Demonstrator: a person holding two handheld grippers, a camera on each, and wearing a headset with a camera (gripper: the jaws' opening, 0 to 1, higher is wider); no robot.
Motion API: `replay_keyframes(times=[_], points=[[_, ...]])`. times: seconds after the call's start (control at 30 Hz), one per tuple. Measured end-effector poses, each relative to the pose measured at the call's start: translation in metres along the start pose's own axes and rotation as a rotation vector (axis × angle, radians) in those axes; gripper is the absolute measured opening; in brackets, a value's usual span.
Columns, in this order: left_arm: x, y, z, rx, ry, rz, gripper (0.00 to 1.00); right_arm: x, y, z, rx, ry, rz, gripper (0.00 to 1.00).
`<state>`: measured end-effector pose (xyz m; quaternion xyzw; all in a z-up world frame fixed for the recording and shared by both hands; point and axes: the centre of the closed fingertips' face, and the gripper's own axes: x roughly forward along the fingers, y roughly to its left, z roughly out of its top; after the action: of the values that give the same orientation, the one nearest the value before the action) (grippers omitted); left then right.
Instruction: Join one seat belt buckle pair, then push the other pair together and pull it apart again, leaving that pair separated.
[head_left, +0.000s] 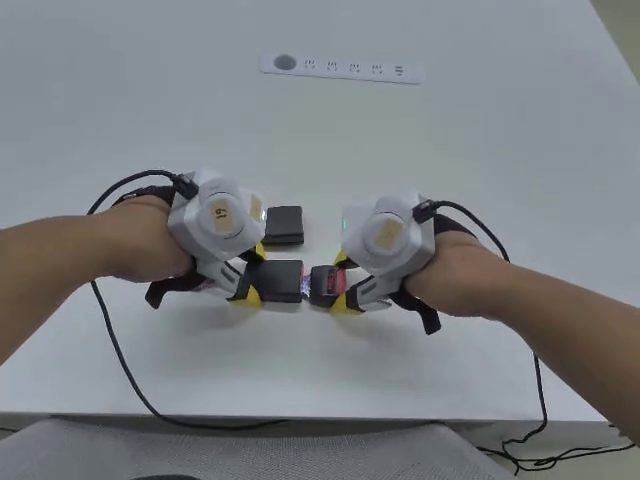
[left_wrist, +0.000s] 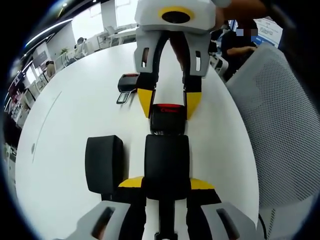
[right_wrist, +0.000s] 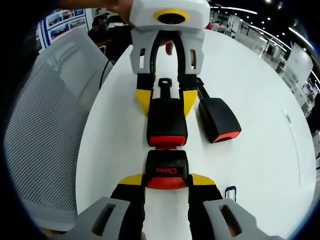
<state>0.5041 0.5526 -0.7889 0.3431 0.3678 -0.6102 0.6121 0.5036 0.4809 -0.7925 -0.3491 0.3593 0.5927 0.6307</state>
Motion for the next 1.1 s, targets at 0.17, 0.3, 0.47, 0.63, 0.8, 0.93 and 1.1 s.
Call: replay_keyframes(times=[0.17, 0.3, 0.47, 0.63, 0.8, 0.93, 1.1], points=[[-0.0008, -0.0011, 0.0011, 0.000, -0.001, 0.001, 0.30, 0.0006, -0.0012, -0.0007, 0.004, -0.001, 0.003, 0.28], [-0.0003, -0.0005, 0.0005, -0.001, 0.006, 0.005, 0.30, 0.0013, -0.0018, -0.0013, 0.007, -0.001, 0.000, 0.28], [-0.0010, -0.0019, 0.0008, -0.010, 0.004, 0.011, 0.30, 0.0020, -0.0014, -0.0001, 0.005, -0.005, -0.005, 0.29], [-0.0011, -0.0032, 0.0011, -0.024, 0.012, 0.020, 0.31, 0.0019, 0.0009, 0.0014, 0.012, -0.017, -0.006, 0.30], [0.0001, -0.0017, 0.0003, -0.026, 0.020, 0.014, 0.32, 0.0009, 0.0016, 0.0011, 0.012, -0.029, -0.005, 0.31], [0.0017, -0.0004, -0.0011, -0.019, 0.028, 0.017, 0.33, 0.0020, 0.0018, 0.0006, 0.020, -0.034, 0.006, 0.32], [0.0019, 0.0004, -0.0025, -0.052, 0.018, 0.001, 0.34, 0.0032, 0.0011, 0.0005, 0.024, -0.031, -0.008, 0.35]])
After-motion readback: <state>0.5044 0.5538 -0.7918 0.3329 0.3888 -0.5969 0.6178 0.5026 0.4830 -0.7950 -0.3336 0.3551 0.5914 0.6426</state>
